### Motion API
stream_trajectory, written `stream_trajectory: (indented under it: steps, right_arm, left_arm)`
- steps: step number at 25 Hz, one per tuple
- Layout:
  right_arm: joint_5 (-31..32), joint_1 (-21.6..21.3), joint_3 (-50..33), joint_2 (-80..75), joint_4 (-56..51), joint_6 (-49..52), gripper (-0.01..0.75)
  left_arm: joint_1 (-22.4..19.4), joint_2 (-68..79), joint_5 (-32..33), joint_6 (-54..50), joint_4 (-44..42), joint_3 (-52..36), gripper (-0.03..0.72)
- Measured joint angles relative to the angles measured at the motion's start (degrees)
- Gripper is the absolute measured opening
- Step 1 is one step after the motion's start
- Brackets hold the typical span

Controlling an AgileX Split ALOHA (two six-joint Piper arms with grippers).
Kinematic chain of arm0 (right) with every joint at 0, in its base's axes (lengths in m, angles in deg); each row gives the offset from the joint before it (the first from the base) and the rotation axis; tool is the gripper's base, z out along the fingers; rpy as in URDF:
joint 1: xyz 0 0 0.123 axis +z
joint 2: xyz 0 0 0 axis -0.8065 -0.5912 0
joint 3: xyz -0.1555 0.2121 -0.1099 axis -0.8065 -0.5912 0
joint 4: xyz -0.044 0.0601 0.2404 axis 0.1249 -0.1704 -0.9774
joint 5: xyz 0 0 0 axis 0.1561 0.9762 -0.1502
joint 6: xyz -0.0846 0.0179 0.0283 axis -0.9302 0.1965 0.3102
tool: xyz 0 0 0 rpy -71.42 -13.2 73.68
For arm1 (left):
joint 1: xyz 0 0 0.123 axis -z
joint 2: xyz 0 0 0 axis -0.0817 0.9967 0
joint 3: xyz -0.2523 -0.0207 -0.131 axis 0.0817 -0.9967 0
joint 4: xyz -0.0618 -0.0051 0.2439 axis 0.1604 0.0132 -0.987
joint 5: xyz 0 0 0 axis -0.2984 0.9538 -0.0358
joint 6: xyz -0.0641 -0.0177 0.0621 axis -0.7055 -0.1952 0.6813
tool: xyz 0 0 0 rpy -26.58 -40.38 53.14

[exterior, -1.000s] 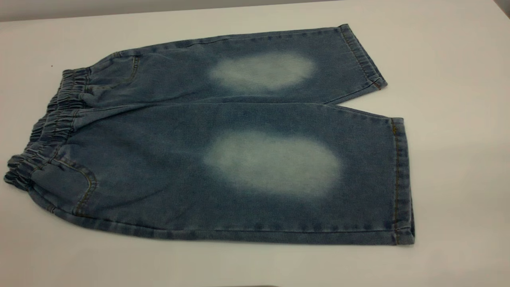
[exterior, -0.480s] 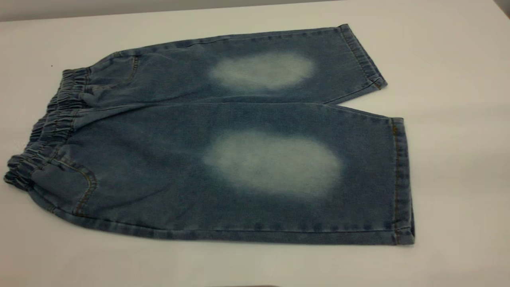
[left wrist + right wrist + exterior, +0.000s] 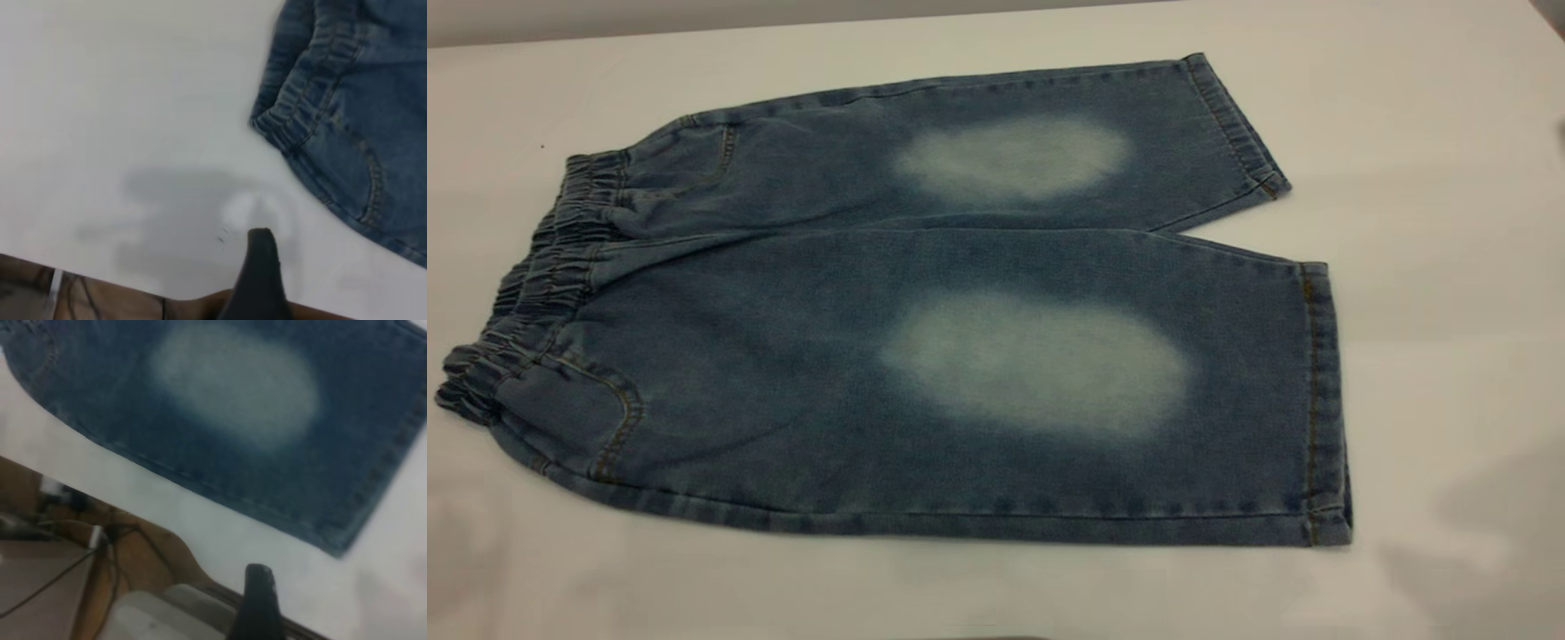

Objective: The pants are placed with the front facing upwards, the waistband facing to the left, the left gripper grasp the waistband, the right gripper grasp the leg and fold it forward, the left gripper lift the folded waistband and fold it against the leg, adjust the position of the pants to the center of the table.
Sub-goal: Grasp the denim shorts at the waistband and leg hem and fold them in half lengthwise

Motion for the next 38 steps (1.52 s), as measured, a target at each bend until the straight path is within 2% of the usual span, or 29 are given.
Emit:
stream_trajectory:
  steps: [6, 13, 19, 26, 38]
  right_arm:
    - [-4.5, 0.0, 0.2, -11.2, -11.0, -10.2, 0.497]
    - [-6.8, 0.0, 0.2, -20.5, -20.9, -19.8, 0.497]
    - [-7.6, 0.0, 0.3, -23.1, -29.3, -28.1, 0.497]
    - [-8.0, 0.0, 0.3, -23.2, -31.4, -29.5, 0.497]
    - [-10.2, 0.0, 0.3, -23.2, -31.7, -30.0, 0.497]
  left_arm:
    - [-0.4, 15.1, -7.0, -2.4, -0.2, 0.0, 0.552]
    - [-6.4, 28.5, -13.1, -2.9, -0.4, 0.2, 0.552]
    - [-6.9, 40.1, -15.5, 1.2, 2.4, 3.2, 0.552]
    - [-6.9, 50.3, -16.6, 9.0, 12.1, 10.1, 0.552]
    - [-6.9, 55.6, -19.7, 9.8, 16.6, 10.9, 0.552]
